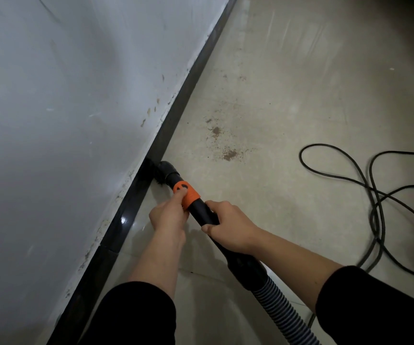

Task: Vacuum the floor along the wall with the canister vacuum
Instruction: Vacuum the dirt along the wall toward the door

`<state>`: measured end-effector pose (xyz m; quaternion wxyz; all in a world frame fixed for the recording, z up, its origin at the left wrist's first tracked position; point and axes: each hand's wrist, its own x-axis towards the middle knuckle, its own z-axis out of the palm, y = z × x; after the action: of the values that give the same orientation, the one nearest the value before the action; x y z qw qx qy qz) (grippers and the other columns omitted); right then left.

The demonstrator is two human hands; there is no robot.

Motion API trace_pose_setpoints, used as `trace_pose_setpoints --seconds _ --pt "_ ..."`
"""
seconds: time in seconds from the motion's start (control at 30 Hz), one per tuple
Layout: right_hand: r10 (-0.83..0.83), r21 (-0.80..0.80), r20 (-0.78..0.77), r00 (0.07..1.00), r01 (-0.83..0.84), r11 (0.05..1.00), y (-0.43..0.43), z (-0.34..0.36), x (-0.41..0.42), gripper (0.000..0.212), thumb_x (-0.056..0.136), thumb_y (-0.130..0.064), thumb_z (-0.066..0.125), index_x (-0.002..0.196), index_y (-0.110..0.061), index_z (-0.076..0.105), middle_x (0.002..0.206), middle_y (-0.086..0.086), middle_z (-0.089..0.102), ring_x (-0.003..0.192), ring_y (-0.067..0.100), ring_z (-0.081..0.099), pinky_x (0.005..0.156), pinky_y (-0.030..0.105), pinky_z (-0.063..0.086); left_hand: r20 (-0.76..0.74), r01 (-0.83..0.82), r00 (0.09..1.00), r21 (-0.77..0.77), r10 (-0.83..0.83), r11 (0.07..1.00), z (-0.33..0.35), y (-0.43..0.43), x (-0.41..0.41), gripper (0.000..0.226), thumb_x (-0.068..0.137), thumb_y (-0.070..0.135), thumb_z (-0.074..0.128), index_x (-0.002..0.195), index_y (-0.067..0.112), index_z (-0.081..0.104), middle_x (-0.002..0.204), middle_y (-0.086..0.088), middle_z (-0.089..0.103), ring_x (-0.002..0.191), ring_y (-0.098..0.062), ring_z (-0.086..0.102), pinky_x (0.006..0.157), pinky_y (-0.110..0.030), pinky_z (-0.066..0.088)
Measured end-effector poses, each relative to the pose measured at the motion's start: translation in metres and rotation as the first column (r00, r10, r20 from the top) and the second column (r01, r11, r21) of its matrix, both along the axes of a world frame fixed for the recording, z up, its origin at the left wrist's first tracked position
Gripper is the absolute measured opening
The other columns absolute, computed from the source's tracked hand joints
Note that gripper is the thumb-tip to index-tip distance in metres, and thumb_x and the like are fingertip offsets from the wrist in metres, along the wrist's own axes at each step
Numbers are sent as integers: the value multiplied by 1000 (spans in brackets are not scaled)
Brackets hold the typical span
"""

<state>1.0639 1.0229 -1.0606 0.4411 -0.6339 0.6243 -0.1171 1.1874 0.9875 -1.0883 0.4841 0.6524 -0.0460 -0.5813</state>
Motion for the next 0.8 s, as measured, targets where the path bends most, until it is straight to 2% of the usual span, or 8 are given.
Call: trace_pose_setpoints --seconds 0.13,0.2,0.27,0.33,0.43,0.6,0.7,0.8 --pt "-9 -41 -50 999 7 999 -1 -1 3 13 86 -14 57 98 -12 53 83 12 60 74 29 61 63 36 49 7 37 999 4 -37 999 -1 -6 0 20 83 15 75 81 3 60 100 -17 66 86 -23 66 64 -26 52" --pt "-13 -54 -63 998 9 998 -3 -1 5 13 87 -14 57 99 -12 52 84 12 60 76 30 61 64 36 49 -11 44 999 -7 -44 999 -2 -10 1 19 85 15 73 91 1 62 103 -16 65 83 -21 66 65 -27 52" --pt "-15 -65 -69 998 11 998 -6 -1 7 15 87 -15 57 101 -12 52 86 12 60 78 30 61 67 37 49 -31 49 998 -23 -50 998 -3 -14 1 27 87 15 71 107 -1 63 107 -16 65 82 -20 66 64 -27 53" --pt "-18 -75 -79 997 12 997 -8 -1 7 16 88 -15 57 103 -12 52 87 11 60 79 29 60 67 36 48 -39 74 996 -41 -75 996 -4 -17 1 32 88 16 70 115 0 62 104 -14 66 81 -18 66 61 -25 52" --pt "-28 -85 -92 995 20 996 -10 -1 5 16 88 -14 57 103 -12 52 86 9 58 76 27 58 62 31 43 -51 100 993 -58 -103 993 -7 -20 0 34 90 17 68 119 1 61 107 -14 66 83 -18 66 63 -25 51" --pt "-67 -96 -104 992 57 994 -11 -1 -2 17 87 -15 59 102 -14 51 87 8 58 78 28 58 63 31 43 -21 137 990 -55 -139 989 -10 -25 -9 35 90 20 68 118 2 61 113 -15 66 93 -20 66 65 -25 51" --pt "-90 -94 -105 990 80 992 -11 -1 -8 19 86 -16 59 104 -14 52 89 9 59 80 29 60 69 35 50 -4 169 985 -49 -170 984 -13 -27 -16 38 90 23 68 121 1 61 116 -15 66 102 -22 65 71 -25 50" --pt "-110 -84 -108 988 102 991 -10 0 -14 20 86 -17 59 104 -15 52 89 10 60 80 29 61 71 37 52 9 194 981 -41 -194 980 -14 -29 -23 31 90 23 68 112 3 61 118 -15 65 104 -22 64 74 -26 49"
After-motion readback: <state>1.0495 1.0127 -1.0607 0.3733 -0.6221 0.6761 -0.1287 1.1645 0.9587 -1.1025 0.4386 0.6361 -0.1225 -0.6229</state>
